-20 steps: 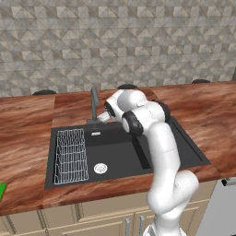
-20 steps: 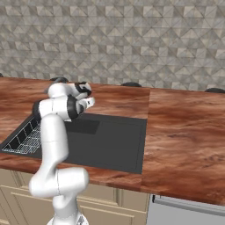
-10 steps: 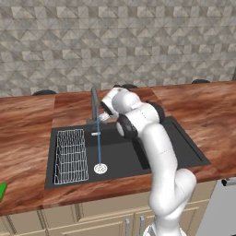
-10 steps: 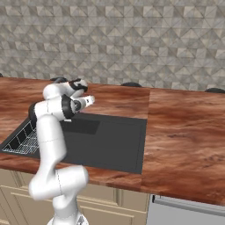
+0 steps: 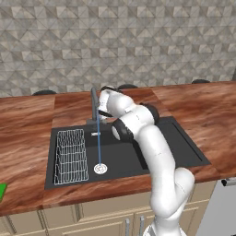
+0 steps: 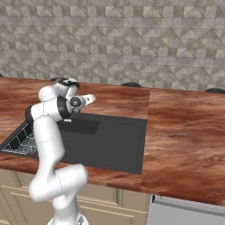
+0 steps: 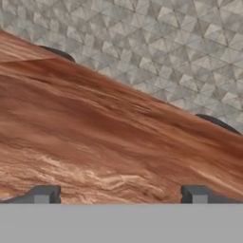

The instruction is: Soak the sponge with water for a few seconds and then drop it inside the sink.

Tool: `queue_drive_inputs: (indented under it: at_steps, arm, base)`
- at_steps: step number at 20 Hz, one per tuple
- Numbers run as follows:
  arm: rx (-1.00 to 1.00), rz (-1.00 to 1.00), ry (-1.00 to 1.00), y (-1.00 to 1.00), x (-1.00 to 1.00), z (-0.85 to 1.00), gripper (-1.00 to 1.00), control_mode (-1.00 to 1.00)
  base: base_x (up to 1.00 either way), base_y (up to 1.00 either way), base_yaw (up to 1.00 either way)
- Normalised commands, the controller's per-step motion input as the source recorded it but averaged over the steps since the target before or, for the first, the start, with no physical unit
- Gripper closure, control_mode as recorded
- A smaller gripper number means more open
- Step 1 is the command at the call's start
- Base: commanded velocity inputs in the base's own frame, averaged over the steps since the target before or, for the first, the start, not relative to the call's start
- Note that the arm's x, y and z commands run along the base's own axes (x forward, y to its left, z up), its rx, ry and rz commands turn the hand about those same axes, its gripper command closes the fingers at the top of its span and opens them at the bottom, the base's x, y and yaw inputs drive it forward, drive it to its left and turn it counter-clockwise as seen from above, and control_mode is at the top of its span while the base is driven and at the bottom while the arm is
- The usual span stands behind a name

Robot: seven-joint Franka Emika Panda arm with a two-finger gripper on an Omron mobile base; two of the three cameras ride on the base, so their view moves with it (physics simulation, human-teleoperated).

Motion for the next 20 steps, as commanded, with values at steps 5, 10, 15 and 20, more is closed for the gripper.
queue_drive_inputs:
  at_steps: [5, 10, 15, 20]
  arm:
    - [0.0, 0.0, -0.09, -0.3, 0.0, 0.05, -1.0, -1.0]
    - [0.0, 0.0, -0.09, -0.25, 0.0, 0.22, -1.0, -1.0]
    - [0.0, 0.0, -0.04, -0.14, -0.11, 0.3, -1.0, -1.0]
    - [0.0, 0.0, 0.05, 0.0, -0.36, 0.35, -1.0, -1.0]
  base:
    - [0.0, 0.0, 0.0]
    - [0.0, 0.0, 0.0]
    - [0.0, 0.0, 0.0]
    - [0.0, 0.0, 0.0]
